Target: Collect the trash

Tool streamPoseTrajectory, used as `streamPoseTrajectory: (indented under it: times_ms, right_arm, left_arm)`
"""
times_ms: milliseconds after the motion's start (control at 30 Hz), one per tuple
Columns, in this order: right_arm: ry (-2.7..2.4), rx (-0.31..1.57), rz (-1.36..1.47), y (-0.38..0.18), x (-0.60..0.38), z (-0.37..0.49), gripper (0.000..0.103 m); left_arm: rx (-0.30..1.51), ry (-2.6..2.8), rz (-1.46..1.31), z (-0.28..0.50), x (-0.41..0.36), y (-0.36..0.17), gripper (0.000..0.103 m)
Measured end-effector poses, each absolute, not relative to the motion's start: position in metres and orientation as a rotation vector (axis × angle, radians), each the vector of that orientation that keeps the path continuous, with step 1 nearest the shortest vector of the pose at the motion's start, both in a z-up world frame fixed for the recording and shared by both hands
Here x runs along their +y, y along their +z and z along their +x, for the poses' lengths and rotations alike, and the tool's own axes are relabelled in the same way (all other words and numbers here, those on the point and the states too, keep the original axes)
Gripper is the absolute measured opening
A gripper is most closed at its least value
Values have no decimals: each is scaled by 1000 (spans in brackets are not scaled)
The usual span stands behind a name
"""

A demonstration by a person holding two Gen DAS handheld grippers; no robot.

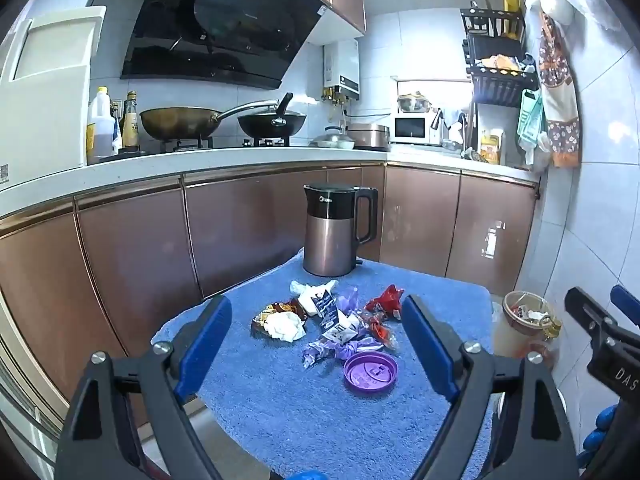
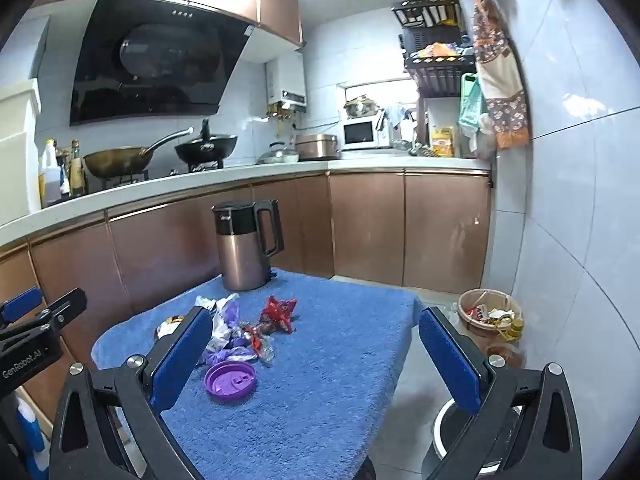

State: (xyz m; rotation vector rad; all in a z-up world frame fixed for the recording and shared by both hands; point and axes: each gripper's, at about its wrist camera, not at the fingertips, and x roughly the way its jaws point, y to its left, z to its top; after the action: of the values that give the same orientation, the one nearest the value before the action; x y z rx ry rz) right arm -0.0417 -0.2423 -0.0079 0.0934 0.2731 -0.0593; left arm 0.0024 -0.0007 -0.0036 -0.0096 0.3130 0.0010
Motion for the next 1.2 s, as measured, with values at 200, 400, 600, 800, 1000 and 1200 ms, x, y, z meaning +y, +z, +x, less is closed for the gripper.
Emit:
streamPoseTrajectory:
  times_ms: [200,400,600,800,1000,1200]
  right_arm:
    - [-84,227,126,-3,-252,-47,103]
    - [-60,228,126,-4,-255,-39,103]
    - [-71,224,101,-4,-257,-31,103]
    - [-87,212,118,-4,-266,-25,103]
    - [-110,236,153,-15,-279,-13,103]
    - [-116,277,169,-26,-285,4,103]
  left_arm:
    - [298,12,-12,-3,-3,-1,86]
    - [308,-2,-12,4,-3,9,86]
    - [312,-6,11,15,-11,13,86]
    - [323,-11,36,29,-15,14,86]
    - [355,-34,39,46,-22,8,86]
    - [401,-36,41,68,-25,0,86]
